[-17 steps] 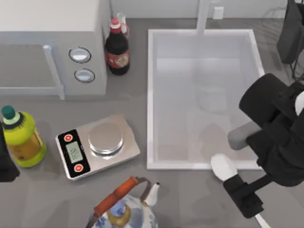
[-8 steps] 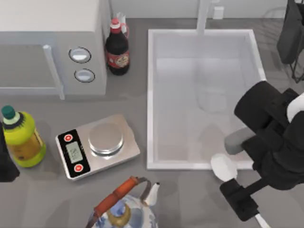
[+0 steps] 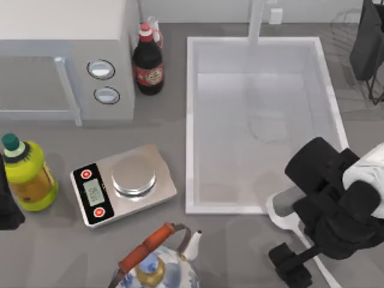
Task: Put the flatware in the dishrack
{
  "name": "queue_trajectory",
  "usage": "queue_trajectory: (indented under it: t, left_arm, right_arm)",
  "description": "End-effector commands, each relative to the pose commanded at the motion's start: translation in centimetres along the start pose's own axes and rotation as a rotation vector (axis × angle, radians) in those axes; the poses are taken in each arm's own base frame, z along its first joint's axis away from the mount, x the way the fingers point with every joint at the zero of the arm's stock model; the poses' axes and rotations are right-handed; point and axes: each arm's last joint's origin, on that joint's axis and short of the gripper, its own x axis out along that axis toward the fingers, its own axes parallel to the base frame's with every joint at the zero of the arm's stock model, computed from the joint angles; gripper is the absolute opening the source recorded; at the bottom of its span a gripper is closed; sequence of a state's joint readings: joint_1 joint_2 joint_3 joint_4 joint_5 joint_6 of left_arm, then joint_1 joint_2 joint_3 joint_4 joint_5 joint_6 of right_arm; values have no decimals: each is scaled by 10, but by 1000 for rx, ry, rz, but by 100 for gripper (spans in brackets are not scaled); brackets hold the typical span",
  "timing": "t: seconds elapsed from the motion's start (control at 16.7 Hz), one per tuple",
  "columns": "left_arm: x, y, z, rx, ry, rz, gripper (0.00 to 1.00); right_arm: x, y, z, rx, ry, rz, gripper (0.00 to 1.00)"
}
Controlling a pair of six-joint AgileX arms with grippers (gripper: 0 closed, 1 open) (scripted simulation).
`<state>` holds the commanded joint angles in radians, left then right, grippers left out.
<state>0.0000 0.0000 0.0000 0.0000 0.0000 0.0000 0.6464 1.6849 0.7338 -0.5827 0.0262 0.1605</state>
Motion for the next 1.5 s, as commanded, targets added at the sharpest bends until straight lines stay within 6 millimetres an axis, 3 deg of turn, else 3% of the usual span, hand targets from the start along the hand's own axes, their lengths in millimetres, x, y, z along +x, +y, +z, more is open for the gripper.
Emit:
queue_trajectory:
  t: [0.3,1.08,1.5]
  left_arm:
    - [0,0,0,0,0,0,100]
    - [0,0,0,0,0,0,100]
    - [0,0,0,0,0,0,100]
  right_arm:
    - [3,0,-1,0,2,0,100]
    - [3,0,-1,0,2,0,2]
    - [3,0,-1,0,2,0,0]
